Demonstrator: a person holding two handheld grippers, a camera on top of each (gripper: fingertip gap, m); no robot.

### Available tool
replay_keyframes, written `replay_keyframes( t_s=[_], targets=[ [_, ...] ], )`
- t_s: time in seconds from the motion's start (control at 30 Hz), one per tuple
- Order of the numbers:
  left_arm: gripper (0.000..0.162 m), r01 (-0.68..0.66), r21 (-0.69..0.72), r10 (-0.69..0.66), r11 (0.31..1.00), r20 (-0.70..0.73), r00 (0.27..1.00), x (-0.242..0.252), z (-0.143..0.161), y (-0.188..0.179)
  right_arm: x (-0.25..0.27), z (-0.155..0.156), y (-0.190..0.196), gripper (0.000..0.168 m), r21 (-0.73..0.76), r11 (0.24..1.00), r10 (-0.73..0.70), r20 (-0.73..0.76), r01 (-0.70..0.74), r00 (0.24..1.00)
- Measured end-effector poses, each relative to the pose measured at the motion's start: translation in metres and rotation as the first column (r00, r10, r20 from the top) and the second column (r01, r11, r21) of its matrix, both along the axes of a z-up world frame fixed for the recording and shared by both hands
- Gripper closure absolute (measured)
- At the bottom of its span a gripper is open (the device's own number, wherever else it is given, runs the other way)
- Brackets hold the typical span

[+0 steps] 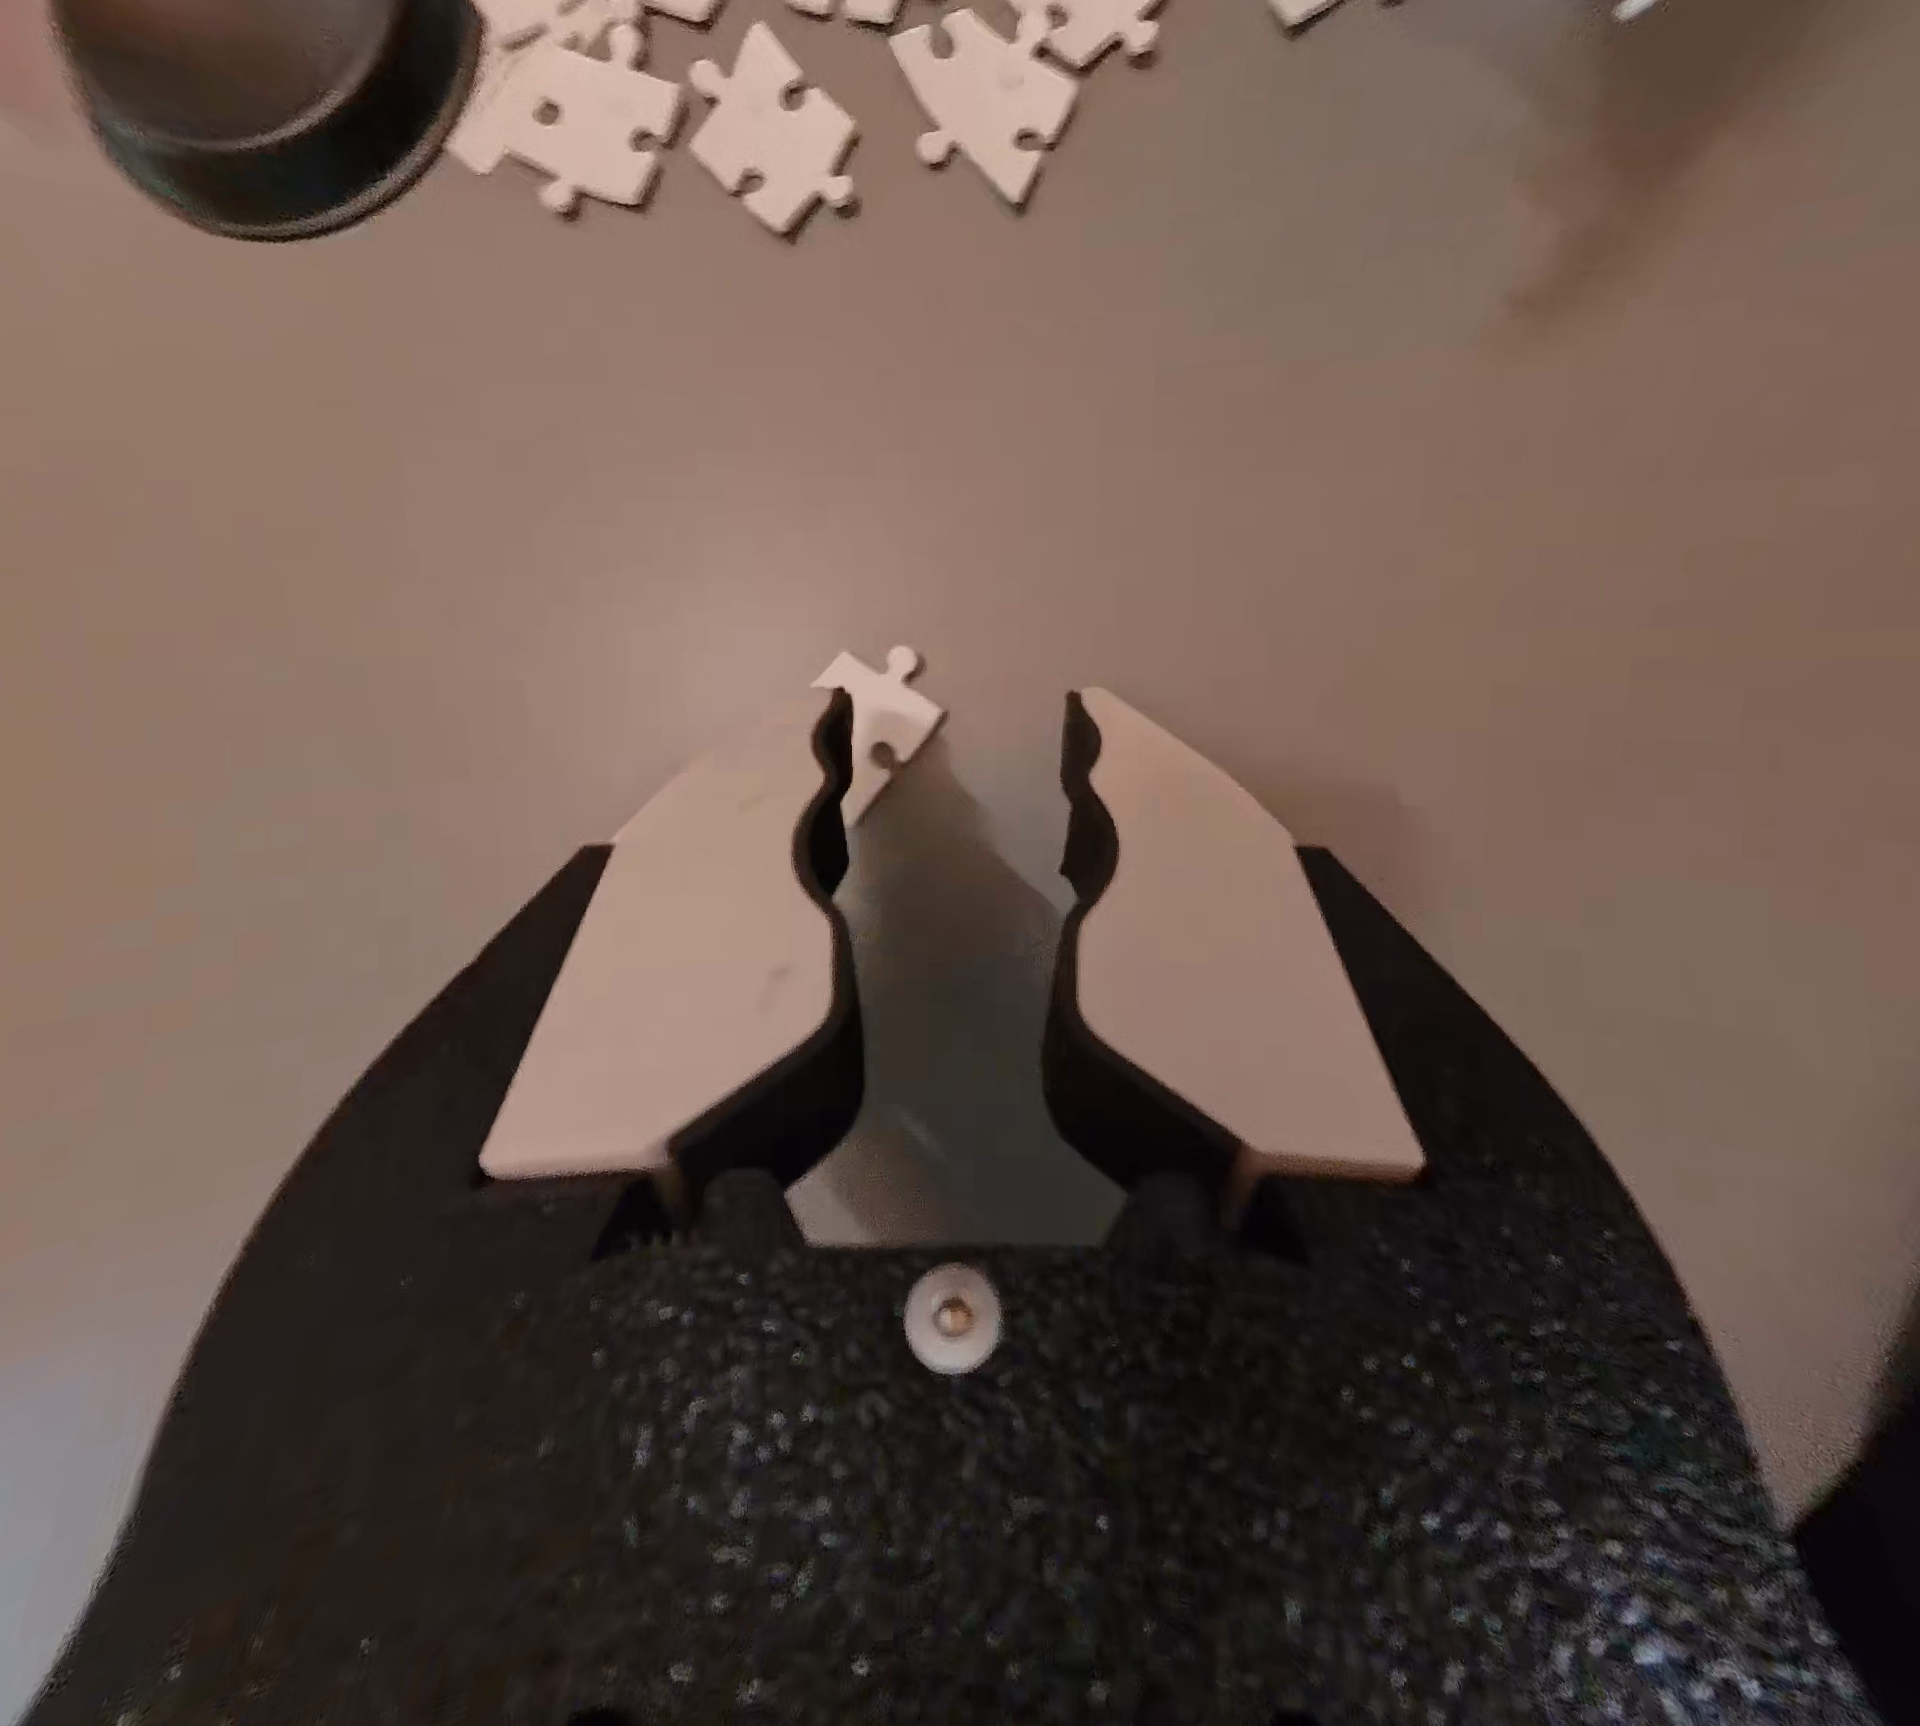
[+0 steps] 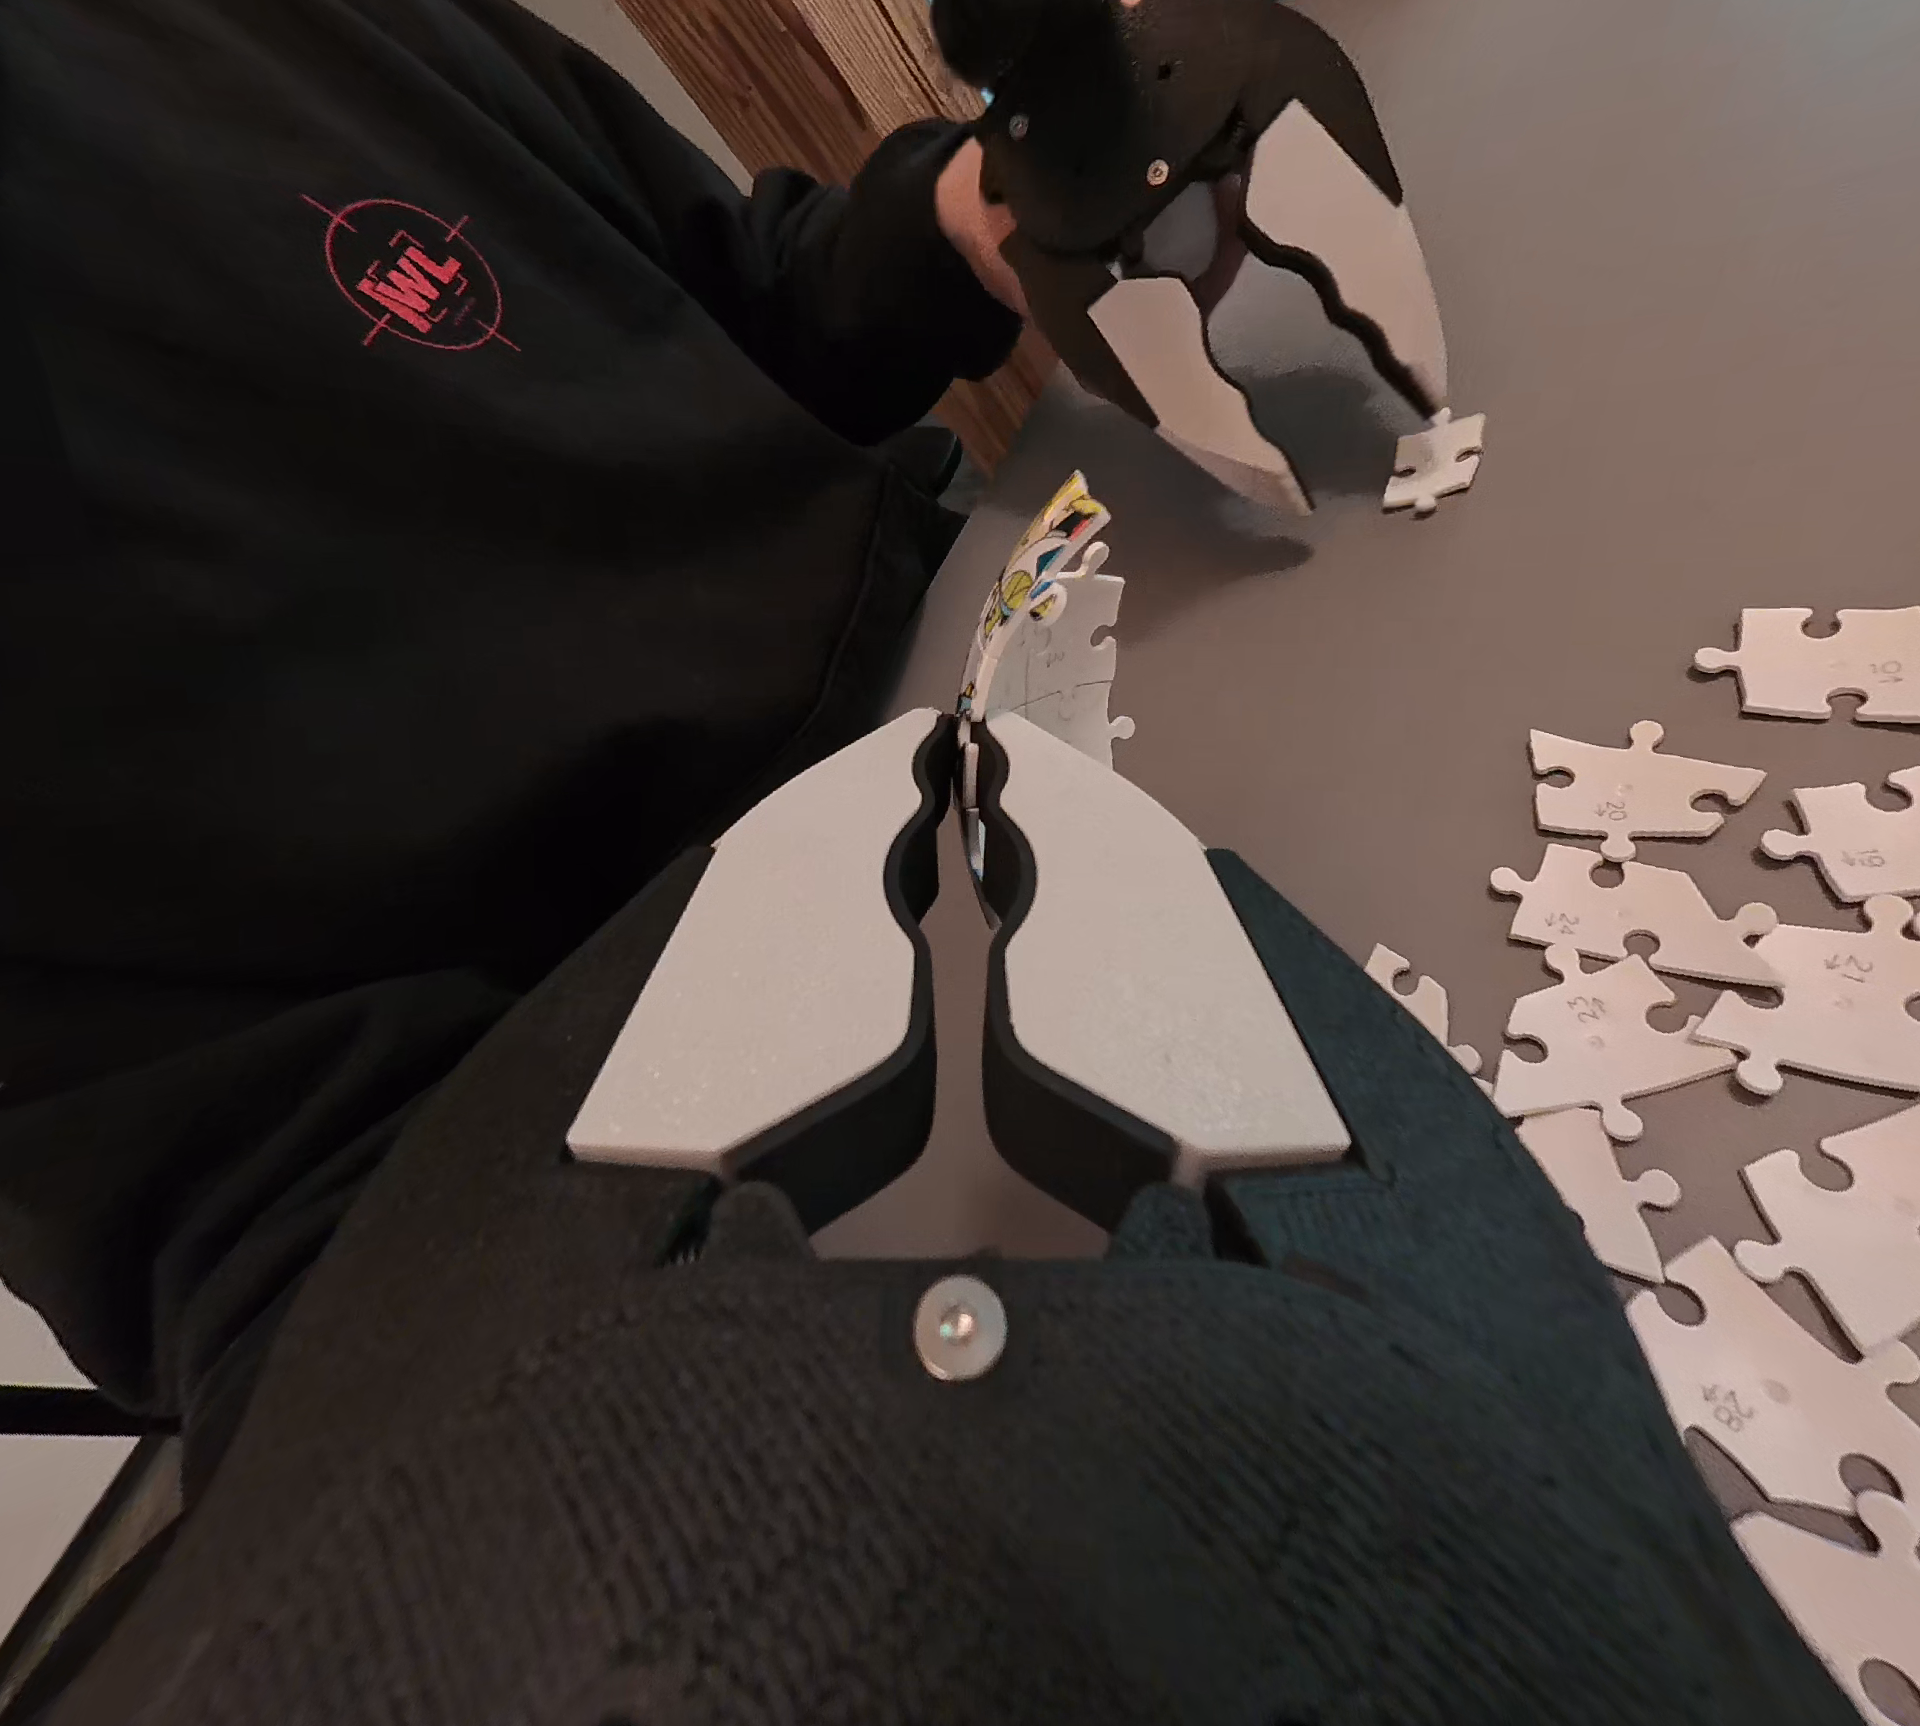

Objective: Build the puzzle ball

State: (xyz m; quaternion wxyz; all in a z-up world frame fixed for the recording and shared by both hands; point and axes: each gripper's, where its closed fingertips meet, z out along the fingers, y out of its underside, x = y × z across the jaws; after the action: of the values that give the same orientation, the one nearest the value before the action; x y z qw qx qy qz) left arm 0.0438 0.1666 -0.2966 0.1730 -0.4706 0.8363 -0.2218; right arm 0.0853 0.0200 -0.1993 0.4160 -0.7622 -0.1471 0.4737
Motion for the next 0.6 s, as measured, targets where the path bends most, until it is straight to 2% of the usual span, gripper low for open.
replay_keyframes(
  t_s=[0.07,0.17,0.3,0.43,0.53,0.6],
  targets=[
    [0.126,-0.085,0.09,0.085,0.992,-0.001,0.996,0.002,-0.003,0.009,0.0,-0.001,0.0,0.166,-0.002,1.0,-0.002,-0.001,0.002,1.0],
    [0.126,-0.241,0.122,0.247,0.963,-0.031,0.969,0.001,-0.006,0.015,-0.001,0.0,0.0,0.166,0.001,1.0,0.003,0.002,-0.003,1.0],
    [0.129,-0.308,0.144,0.318,0.94,-0.052,0.947,0.0,-0.011,0.02,0.0,0.001,0.0,0.166,0.005,1.0,0.0,0.0,0.0,1.0],
    [0.125,-0.25,0.005,0.249,0.968,-0.115,0.962,0.004,-0.016,0.008,-0.001,0.001,0.0,0.165,0.003,1.0,0.006,0.002,-0.006,1.0],
    [0.127,-0.06,-0.003,0.06,0.998,-0.082,0.995,0.009,-0.016,0.007,-0.002,0.001,0.0,0.165,0.004,1.0,0.009,0.002,-0.009,1.0],
    [0.128,0.008,-0.034,-0.01,0.999,-0.081,0.997,0.008,-0.015,0.006,-0.001,0.0,0.0,0.166,0.001,1.0,0.007,0.002,-0.007,1.0]
  ],
)
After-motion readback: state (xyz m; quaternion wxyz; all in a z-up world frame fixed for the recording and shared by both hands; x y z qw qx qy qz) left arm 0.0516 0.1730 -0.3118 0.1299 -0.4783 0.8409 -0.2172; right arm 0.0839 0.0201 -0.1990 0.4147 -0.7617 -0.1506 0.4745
